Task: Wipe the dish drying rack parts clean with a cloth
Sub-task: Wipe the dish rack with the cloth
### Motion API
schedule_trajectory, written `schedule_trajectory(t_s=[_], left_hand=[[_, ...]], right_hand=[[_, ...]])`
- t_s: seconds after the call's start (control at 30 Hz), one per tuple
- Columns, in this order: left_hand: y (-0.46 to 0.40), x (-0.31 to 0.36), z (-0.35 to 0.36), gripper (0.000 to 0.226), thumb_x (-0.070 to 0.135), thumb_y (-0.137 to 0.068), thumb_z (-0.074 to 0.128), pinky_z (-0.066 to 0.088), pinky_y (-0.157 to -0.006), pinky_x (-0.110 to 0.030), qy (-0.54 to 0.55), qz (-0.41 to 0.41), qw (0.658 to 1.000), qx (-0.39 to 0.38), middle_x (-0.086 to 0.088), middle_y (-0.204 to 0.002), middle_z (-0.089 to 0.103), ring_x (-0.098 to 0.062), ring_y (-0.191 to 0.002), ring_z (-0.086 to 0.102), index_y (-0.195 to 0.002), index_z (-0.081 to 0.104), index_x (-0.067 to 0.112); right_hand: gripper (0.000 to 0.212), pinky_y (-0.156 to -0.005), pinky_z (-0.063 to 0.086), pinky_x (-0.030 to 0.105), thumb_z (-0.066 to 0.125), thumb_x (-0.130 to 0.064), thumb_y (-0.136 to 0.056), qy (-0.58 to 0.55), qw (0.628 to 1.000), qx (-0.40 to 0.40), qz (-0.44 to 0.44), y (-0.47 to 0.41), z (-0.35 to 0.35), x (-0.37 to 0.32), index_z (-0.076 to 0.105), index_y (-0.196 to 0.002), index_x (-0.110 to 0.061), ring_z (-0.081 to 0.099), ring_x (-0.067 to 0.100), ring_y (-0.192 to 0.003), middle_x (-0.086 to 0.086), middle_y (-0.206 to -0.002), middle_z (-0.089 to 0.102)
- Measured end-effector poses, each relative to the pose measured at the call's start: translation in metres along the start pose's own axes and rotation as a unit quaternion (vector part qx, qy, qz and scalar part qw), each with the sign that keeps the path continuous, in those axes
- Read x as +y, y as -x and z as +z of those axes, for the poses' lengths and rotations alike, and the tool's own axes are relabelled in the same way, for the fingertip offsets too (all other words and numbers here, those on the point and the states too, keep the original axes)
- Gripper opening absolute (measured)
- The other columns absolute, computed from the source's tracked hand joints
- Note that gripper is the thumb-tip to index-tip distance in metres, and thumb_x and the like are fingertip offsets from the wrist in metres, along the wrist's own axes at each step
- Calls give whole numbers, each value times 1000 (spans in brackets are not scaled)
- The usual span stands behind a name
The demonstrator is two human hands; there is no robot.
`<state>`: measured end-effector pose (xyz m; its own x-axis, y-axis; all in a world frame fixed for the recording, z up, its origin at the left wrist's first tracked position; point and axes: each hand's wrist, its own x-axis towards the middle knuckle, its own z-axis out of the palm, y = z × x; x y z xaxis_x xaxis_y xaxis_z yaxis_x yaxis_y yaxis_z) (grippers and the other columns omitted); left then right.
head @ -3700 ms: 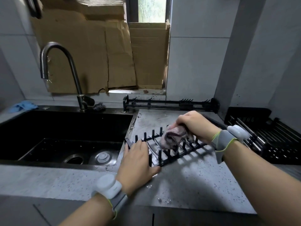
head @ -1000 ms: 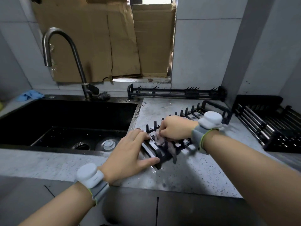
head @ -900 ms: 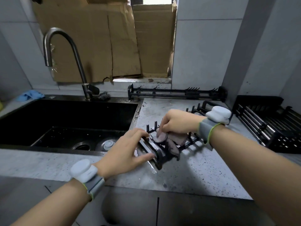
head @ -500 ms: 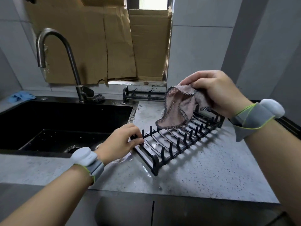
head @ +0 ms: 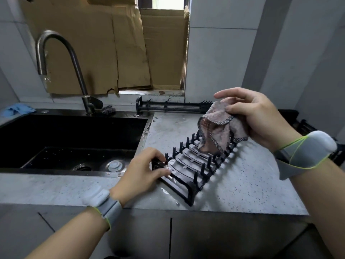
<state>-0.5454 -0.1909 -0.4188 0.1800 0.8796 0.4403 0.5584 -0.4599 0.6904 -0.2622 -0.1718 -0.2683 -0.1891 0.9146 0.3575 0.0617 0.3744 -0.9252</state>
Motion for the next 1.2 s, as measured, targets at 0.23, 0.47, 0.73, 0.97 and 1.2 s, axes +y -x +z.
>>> schedule_trajectory(t_s=[0.23,0.47,0.73,0.97,1.2], left_hand=[[-10,24,30,54,22,-69,90,44,-75,-12,49,-66,996,30,12,-92,64,-3,-87,61,-107,52,27],[0,8,27,59,4,-79,73,50,-89,-25,44,-41,998,9,14,-113,66,-6,-104,64,-127,50,29],[0,-3,19,67,-3,-76,61,53,-90,-37,51,-47,998,-15,17,-108,69,-6,-103,65,-123,50,43],[-5,-1,19,69,-10,-79,55,50,-87,-21,16,-14,1000,-11,19,-109,67,-1,-101,63,-127,50,40],[-7,-1,18,63,-16,-77,58,51,-92,-21,28,-1,999,-16,14,-103,70,-4,-102,65,-119,62,31]], right_hand=[[32,-76,48,19,61,4,-73,119,990,-64,-47,13,53,-5,74,-96,-14,64,8,-86,0,-93,72],[11,-93,43,34,66,-22,-87,456,883,-107,-21,25,102,84,66,-97,-23,55,20,-104,-2,-103,57],[15,-82,44,40,59,-4,-77,471,871,-71,-123,29,126,103,65,-88,-13,51,29,-92,6,-93,58],[16,-65,50,41,64,-16,-78,561,814,-15,-150,35,132,105,62,-94,-11,55,30,-80,7,-86,60],[14,-59,45,34,63,-30,-82,601,781,6,-171,63,111,95,62,-87,-18,55,24,-76,1,-82,56]])
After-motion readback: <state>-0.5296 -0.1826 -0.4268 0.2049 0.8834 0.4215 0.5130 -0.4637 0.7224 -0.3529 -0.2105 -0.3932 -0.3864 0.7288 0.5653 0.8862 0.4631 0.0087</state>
